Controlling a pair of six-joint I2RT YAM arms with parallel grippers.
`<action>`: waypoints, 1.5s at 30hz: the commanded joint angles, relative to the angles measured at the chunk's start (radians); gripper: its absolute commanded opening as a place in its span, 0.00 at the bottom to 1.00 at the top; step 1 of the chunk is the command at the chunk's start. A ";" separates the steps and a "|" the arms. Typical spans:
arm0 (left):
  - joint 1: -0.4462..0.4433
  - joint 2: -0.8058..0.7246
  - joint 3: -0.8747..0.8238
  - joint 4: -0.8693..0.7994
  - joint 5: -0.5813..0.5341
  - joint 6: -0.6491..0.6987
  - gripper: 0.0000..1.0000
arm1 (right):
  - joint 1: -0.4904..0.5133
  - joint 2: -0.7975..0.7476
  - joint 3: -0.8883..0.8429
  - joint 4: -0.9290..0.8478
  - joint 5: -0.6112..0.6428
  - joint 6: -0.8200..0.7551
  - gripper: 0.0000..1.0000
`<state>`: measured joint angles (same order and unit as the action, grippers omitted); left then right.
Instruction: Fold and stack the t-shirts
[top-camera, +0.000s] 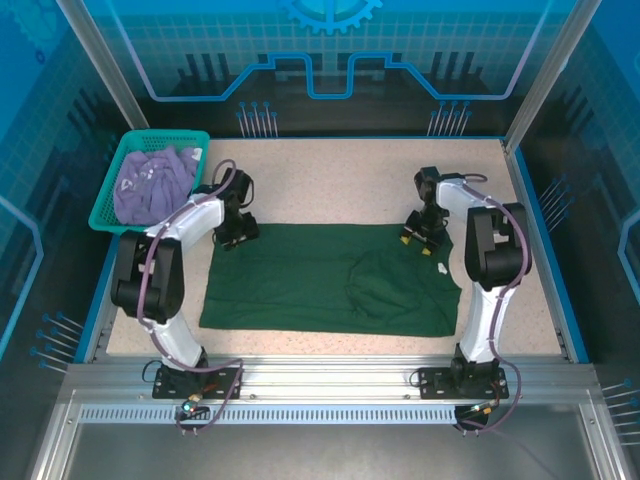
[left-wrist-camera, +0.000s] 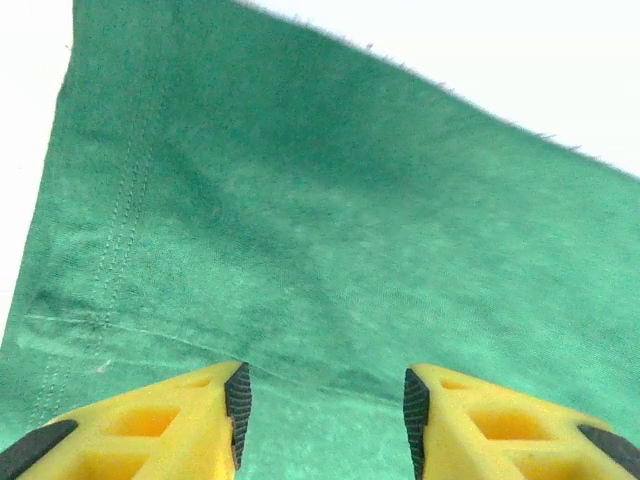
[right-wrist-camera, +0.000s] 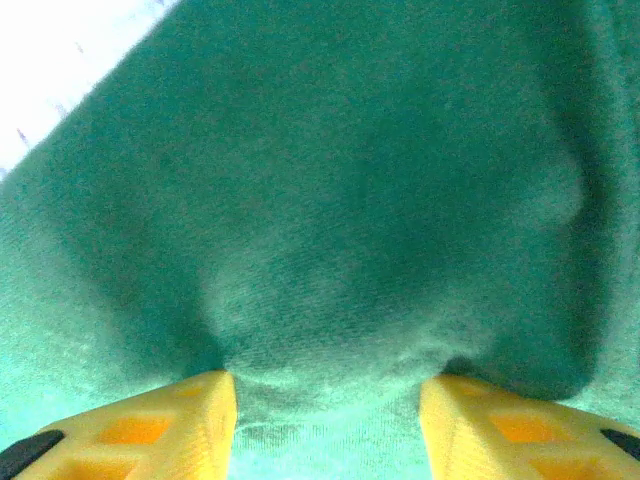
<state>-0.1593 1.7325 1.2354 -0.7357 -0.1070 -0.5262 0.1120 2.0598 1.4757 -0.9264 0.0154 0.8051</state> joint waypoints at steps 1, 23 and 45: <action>-0.006 -0.081 0.028 -0.056 0.019 -0.038 0.49 | 0.000 0.115 0.107 -0.030 0.032 0.034 0.53; -0.088 -0.221 -0.061 -0.155 0.011 0.036 0.60 | 0.124 0.617 1.290 -0.119 -0.154 -0.002 0.71; 0.095 0.260 0.107 -0.117 0.131 0.065 0.57 | -0.003 -0.019 0.125 -0.041 0.009 -0.006 0.53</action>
<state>-0.0887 1.9606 1.3457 -0.8482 -0.0395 -0.4458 0.1108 2.0117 1.5803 -0.9440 0.0044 0.8101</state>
